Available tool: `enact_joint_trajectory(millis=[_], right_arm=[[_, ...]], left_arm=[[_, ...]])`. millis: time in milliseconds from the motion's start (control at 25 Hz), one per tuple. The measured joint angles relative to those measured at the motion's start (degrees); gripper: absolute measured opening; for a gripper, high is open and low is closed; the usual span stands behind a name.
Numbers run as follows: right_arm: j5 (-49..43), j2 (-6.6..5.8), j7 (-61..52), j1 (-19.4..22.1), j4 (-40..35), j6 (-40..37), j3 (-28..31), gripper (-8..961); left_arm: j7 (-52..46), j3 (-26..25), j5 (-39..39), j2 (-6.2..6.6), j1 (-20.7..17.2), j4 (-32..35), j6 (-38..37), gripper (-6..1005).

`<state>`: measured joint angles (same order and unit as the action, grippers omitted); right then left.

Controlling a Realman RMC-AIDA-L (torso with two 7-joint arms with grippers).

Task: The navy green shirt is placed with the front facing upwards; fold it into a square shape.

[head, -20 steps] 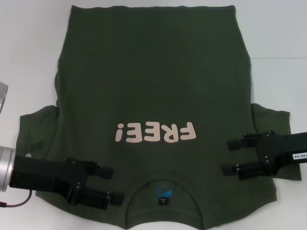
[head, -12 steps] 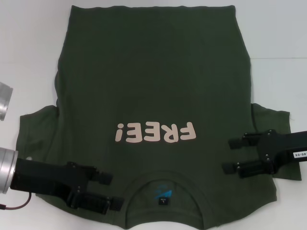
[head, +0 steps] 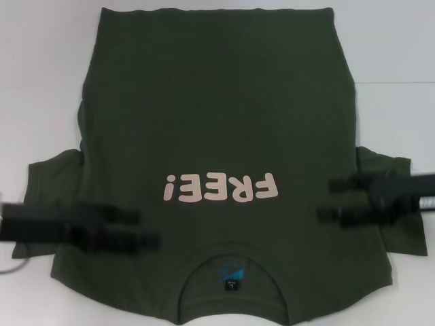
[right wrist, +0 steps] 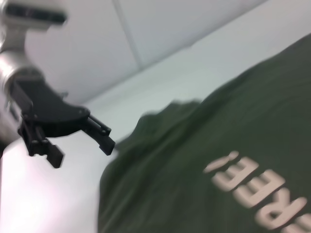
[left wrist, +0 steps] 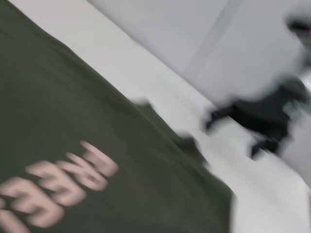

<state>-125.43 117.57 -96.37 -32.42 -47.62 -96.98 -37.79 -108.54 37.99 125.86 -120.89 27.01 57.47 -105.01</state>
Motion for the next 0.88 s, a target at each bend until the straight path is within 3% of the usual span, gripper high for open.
enact_joint_trajectory(millis=[280,480,760,880], right_arm=[[1.6,-1.90,-18.8,-1.8,0.0,6.9,2.9,912],[1.8,-3.82,-30.6,-5.0,1.8,11.4,3.5,912],[1.7,-7.09,-37.0,-9.6,8.7,17.6,3.6,912],[1.6,-7.62,-37.4,-10.3,10.6,19.5,3.6,912]], left_arm=[[-14.8,-17.3,-0.2,2.17,-0.6,-0.8,1.8,917],[-23.5,-20.7,0.2,3.39,-1.9,-3.7,4.6,916],[-26.3,-22.6,0.5,3.33,-4.2,-5.3,12.8,916],[-26.1,-22.6,2.0,3.23,-4.8,-6.0,16.9,916]])
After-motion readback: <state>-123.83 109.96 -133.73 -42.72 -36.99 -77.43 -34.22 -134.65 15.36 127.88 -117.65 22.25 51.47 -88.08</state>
